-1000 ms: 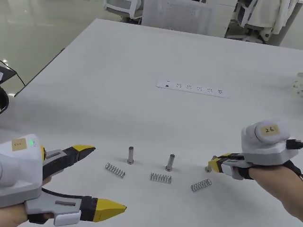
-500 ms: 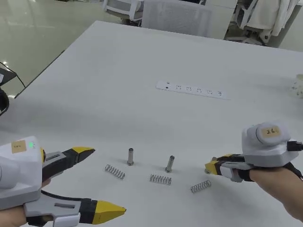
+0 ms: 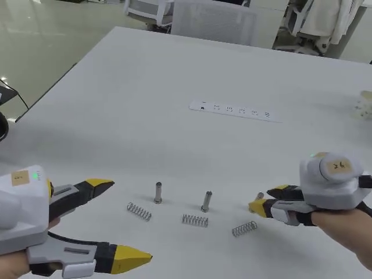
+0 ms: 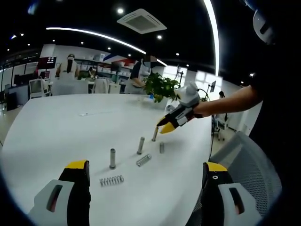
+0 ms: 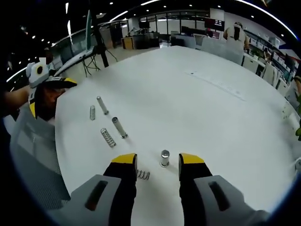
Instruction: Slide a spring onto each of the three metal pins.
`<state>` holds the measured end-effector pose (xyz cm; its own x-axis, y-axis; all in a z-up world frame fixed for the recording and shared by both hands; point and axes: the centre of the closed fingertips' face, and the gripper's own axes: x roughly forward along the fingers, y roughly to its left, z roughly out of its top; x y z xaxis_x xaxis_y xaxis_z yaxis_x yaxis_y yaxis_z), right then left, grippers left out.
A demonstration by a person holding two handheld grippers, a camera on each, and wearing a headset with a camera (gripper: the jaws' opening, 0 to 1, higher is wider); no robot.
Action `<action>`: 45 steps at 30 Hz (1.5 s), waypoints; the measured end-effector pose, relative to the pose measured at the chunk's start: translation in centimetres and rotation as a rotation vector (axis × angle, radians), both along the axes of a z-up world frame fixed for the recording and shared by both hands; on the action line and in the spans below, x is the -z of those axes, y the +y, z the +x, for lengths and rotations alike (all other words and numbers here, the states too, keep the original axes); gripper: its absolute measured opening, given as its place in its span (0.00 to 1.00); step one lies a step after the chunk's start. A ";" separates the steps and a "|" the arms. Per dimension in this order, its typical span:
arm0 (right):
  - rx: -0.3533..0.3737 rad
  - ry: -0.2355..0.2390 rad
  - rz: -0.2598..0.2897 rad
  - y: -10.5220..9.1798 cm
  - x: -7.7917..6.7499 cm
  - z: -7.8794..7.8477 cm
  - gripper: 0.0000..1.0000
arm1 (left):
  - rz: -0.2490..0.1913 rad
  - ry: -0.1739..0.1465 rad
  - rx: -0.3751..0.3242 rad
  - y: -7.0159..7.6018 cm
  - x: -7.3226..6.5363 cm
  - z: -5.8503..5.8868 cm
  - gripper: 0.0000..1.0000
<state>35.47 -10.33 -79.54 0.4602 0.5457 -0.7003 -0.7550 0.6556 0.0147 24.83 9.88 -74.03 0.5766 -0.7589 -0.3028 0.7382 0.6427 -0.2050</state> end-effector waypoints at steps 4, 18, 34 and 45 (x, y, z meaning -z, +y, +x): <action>-0.047 -0.031 -0.022 0.1 -0.3 -0.6 0.37 | 0.002 0.002 0.004 0.0 0.1 0.0 0.97; -0.230 -0.126 -0.109 0.4 -1.0 -3.0 0.39 | 0.014 0.005 0.011 0.1 0.2 -0.1 0.98; -0.540 -0.151 -0.246 1.1 0.7 -6.3 0.33 | 0.024 0.001 0.015 0.1 0.2 0.0 0.97; -0.687 -0.158 -0.340 1.4 2.3 -6.3 0.29 | 0.034 0.003 0.012 0.2 0.5 -0.2 0.96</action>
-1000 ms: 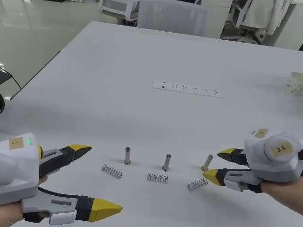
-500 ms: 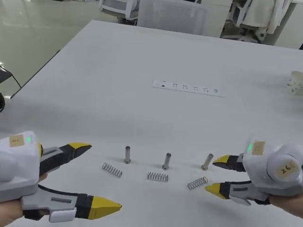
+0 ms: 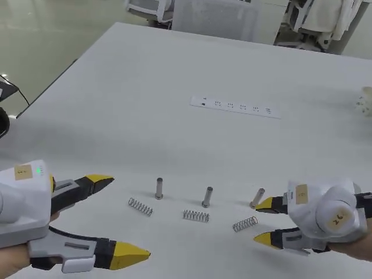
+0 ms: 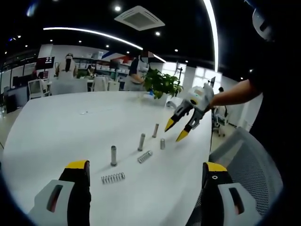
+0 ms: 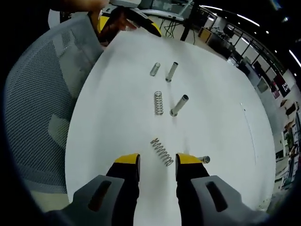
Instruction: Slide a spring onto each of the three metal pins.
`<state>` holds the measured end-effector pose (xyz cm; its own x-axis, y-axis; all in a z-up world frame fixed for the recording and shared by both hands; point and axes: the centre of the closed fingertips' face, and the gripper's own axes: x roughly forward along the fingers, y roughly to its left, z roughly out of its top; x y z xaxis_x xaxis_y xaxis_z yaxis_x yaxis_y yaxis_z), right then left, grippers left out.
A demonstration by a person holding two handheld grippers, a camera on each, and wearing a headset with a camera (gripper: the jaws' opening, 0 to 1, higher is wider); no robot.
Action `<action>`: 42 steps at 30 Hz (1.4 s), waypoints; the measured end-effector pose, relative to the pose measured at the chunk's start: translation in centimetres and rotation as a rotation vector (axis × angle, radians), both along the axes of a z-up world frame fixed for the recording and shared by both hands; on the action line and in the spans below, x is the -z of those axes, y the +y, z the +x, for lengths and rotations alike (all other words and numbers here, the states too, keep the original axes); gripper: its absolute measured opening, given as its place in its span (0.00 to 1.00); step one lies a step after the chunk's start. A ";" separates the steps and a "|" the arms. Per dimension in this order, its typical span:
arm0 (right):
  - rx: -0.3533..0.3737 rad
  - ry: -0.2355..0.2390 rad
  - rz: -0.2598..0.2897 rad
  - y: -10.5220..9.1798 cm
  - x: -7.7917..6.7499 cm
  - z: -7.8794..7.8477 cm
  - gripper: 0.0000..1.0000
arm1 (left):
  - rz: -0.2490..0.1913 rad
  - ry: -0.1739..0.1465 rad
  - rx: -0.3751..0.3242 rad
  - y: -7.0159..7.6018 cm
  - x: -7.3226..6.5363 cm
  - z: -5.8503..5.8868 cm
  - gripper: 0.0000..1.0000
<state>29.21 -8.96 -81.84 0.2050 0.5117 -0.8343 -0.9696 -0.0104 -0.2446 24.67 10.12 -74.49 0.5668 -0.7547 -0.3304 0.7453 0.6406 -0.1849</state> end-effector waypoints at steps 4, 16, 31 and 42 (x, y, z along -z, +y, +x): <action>-0.018 -0.002 -0.036 0.0 0.8 0.6 0.24 | -0.005 -0.003 -0.006 0.0 -0.1 0.0 0.96; -0.015 0.049 -0.075 0.5 2.5 1.3 0.17 | 0.000 0.000 0.003 0.0 0.0 -0.1 0.96; 0.015 0.104 -0.102 0.0 3.7 1.2 0.09 | 0.030 0.002 0.015 0.4 0.7 -0.4 0.96; 0.032 0.114 -0.075 -0.4 2.8 0.5 0.08 | 0.031 0.003 0.027 -0.1 0.5 -0.7 0.95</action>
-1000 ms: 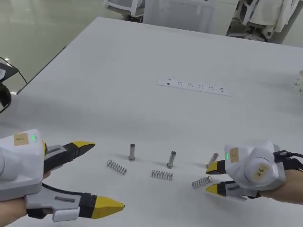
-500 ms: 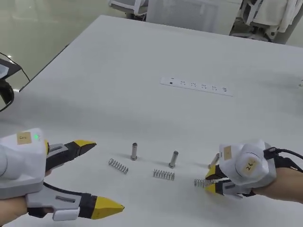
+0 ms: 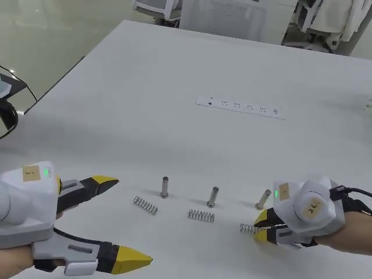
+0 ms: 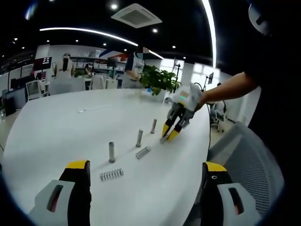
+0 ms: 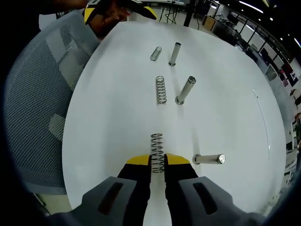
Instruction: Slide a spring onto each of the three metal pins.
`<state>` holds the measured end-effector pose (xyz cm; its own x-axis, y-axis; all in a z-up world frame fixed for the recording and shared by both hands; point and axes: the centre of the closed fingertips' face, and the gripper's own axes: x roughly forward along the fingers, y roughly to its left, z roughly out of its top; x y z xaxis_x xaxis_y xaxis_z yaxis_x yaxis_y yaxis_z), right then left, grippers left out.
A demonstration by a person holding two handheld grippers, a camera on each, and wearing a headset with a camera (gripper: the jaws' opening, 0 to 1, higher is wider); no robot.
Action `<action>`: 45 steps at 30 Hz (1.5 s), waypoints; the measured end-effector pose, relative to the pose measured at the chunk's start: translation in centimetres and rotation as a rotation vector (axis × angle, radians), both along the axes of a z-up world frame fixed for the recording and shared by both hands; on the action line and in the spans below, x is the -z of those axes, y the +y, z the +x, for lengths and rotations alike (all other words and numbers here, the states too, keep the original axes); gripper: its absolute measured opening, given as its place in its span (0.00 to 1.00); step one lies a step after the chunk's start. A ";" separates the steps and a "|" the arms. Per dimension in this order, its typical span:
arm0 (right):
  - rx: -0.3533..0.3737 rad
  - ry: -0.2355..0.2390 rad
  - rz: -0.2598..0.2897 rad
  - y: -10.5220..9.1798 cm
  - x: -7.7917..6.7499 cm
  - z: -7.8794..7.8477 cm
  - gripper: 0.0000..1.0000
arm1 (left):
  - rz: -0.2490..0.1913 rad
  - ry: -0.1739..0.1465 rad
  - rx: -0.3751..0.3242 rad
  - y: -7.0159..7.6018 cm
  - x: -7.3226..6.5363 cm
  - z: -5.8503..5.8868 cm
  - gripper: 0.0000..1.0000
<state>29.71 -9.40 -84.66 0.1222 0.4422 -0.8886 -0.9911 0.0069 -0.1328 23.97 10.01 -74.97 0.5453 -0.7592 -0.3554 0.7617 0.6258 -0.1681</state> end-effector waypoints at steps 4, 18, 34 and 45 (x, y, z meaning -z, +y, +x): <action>0.006 -0.001 0.012 -0.2 -0.8 -0.5 0.08 | 0.000 -0.001 0.017 -0.6 -0.2 -0.1 0.95; -0.029 -0.024 0.079 2.1 -5.2 -3.2 0.08 | -0.025 0.003 0.157 -5.2 -0.6 -0.7 0.84; -0.036 -0.015 0.116 4.3 -7.1 -4.5 0.08 | -0.020 -0.028 0.317 -11.0 -0.2 0.4 0.65; -0.057 -0.017 0.142 5.1 -8.7 -5.6 0.08 | -0.078 -0.015 0.334 -13.6 -0.4 1.1 0.36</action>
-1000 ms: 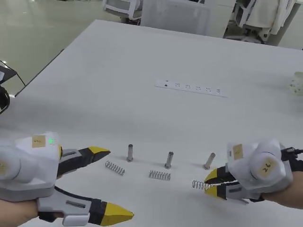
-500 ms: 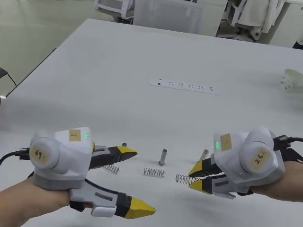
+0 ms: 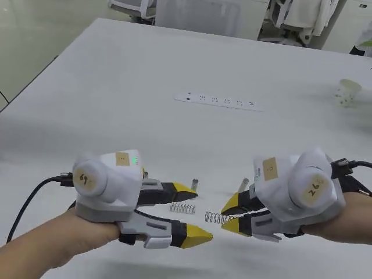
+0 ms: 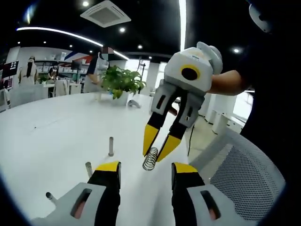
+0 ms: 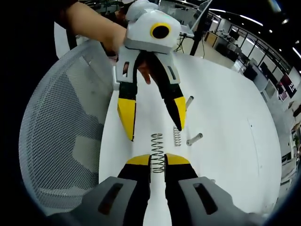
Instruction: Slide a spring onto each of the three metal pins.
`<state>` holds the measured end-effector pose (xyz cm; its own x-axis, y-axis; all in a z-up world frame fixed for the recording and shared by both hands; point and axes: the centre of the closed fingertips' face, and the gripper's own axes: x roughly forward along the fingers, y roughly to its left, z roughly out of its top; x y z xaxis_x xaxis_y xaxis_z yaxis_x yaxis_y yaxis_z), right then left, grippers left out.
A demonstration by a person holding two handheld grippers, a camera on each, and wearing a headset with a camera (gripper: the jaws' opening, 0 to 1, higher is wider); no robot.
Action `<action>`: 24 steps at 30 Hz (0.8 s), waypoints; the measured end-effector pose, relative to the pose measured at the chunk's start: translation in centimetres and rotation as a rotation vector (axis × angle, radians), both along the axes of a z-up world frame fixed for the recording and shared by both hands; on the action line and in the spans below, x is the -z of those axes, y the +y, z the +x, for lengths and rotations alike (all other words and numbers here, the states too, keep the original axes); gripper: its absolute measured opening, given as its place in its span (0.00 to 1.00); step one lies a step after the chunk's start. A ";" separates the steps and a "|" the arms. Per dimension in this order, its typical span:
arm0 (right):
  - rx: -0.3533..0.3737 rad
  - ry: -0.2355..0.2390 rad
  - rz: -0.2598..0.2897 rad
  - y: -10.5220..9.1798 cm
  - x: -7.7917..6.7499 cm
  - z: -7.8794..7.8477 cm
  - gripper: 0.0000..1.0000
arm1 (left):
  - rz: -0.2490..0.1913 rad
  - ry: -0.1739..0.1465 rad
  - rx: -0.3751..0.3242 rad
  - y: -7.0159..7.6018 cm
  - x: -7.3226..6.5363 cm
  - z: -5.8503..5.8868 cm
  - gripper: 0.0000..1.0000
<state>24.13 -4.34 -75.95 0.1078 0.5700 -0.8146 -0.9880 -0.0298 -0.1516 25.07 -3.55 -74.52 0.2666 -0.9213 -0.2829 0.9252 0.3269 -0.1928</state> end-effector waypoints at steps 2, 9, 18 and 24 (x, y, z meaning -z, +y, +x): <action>-0.002 -0.005 0.002 0.1 -0.1 0.0 0.08 | -0.001 0.000 0.006 -0.2 0.1 -0.1 0.34; -0.007 -0.001 0.004 0.2 -0.4 -0.4 0.08 | -0.022 -0.005 0.015 -0.9 -0.3 0.0 0.21; -0.013 -0.006 0.010 0.3 -0.8 -0.5 0.08 | -0.019 0.001 0.043 -1.2 -0.1 -0.6 0.11; -0.018 -0.006 0.009 0.3 -0.9 -0.6 0.08 | -0.015 0.000 0.053 -1.1 -0.1 -0.8 0.06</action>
<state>23.56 -4.00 -75.10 0.1026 0.5795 -0.8085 -0.9864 -0.0457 -0.1578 24.30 -4.65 -74.47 0.2168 -0.9385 -0.2688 0.9411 0.2741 -0.1978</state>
